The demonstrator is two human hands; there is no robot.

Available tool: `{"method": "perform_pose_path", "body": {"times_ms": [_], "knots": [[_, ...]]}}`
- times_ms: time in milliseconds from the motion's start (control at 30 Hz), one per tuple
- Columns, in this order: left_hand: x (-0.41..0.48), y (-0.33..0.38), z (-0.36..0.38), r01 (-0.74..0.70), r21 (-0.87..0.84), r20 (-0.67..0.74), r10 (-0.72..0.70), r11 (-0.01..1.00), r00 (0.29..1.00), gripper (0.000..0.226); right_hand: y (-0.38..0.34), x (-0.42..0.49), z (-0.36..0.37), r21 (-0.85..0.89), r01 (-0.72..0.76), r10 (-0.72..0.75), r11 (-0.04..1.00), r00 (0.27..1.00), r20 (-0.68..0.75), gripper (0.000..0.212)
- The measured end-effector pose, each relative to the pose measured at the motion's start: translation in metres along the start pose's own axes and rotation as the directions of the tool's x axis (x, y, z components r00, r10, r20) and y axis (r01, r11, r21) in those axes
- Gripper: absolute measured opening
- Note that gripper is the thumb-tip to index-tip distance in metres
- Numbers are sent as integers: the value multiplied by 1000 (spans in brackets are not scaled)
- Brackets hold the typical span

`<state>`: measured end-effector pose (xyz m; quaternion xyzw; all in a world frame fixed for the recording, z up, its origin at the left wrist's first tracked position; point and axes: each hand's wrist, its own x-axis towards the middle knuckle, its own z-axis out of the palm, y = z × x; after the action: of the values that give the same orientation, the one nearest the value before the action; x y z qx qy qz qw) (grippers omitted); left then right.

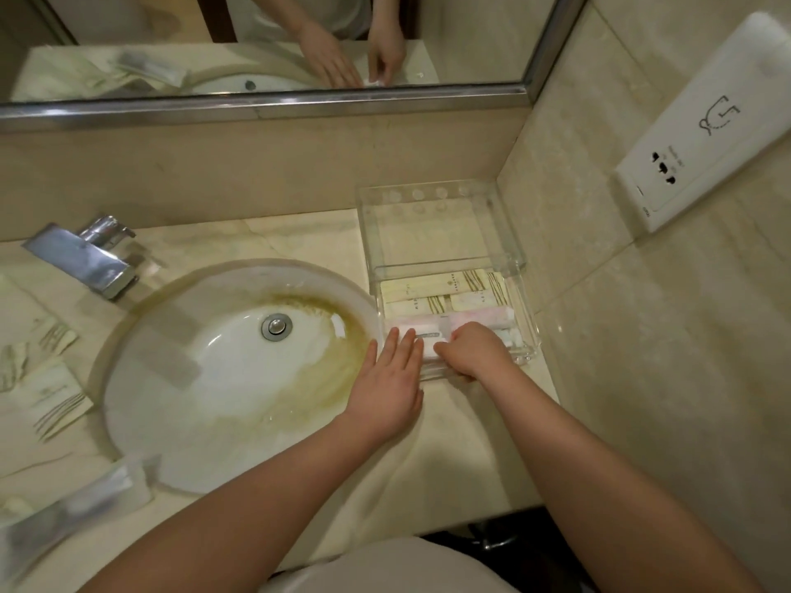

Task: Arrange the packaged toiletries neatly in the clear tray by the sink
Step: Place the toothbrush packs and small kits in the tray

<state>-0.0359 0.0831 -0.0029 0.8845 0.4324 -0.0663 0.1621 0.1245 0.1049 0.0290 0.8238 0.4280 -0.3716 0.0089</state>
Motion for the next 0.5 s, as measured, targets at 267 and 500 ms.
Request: {"method": "perform_pose_path", "body": {"times_ms": [267,500], "knots": [[-6,-6,-7,-26,32,10,25,999,1000,70,-9,-27,22,-217,118,-198,969,896,-397,40],[-80,-68,-26,353,-376,-135,-428,857,894,64,-76,-53,80,-86,536,-539,840,801,-261,35]]}}
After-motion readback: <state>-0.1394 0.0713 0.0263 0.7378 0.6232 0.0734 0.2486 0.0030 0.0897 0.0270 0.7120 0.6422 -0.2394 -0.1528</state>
